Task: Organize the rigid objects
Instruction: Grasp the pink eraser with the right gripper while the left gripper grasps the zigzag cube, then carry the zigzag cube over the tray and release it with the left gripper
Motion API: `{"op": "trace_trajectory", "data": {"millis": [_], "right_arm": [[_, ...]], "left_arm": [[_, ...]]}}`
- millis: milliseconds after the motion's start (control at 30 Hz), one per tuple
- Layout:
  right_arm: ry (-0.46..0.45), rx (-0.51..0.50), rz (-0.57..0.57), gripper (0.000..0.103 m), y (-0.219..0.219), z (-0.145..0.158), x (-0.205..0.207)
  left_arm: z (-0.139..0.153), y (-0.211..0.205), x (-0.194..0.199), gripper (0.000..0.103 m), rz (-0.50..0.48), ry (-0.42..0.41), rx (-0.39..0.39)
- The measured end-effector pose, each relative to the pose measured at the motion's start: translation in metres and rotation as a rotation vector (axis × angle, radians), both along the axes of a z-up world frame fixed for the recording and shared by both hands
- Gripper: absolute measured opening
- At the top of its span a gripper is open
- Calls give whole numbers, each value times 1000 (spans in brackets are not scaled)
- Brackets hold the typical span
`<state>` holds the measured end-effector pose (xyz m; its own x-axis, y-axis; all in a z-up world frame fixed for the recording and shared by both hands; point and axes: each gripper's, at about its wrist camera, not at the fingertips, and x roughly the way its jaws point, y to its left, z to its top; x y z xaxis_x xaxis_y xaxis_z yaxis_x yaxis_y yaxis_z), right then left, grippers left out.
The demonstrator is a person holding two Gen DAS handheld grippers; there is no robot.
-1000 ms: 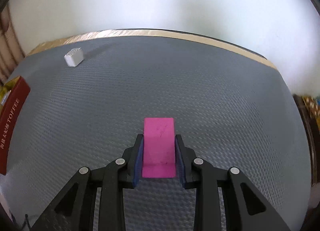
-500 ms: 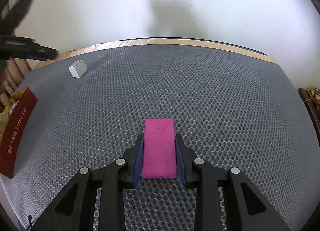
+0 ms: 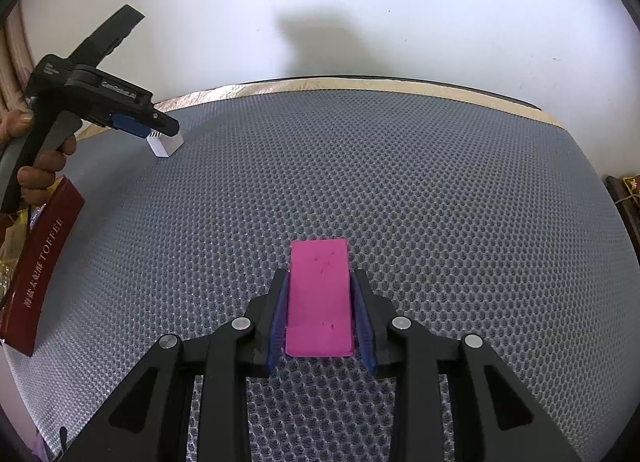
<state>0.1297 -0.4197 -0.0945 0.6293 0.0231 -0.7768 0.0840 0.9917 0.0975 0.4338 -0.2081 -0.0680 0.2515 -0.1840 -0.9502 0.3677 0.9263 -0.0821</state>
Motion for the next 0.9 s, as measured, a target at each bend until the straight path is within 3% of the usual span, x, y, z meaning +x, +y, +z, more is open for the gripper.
{"op": "trace_trajectory", "data": {"millis": [33,67,100,133,333,533,767,900], "right_arm": [[1,-1,0,30,0,0,1],[2,-2,-1,30,0,0,1],[4,-5,-1,30,1,0,2],[5,-7,-1,30,1,-1,3],[10,-8,-6,29,13,-6,19],[13,-15,-11,29,16,-7,23],[25,-31,-8,29,21,-6,26],[36,-53,-6,29,28,-6,30]], "left_arm": [[-2,-1,0,68,0,2,-12],[-5,-6,1,57,3,9,-23],[-8,-6,1,39,10,18,-26],[-14,-5,3,29,25,48,-20],[-6,11,-15,29,77,51,-110],[40,35,-83,30,94,-1,-214],[106,118,-180,30,223,-82,-294],[125,176,-229,30,325,-104,-279]]}}
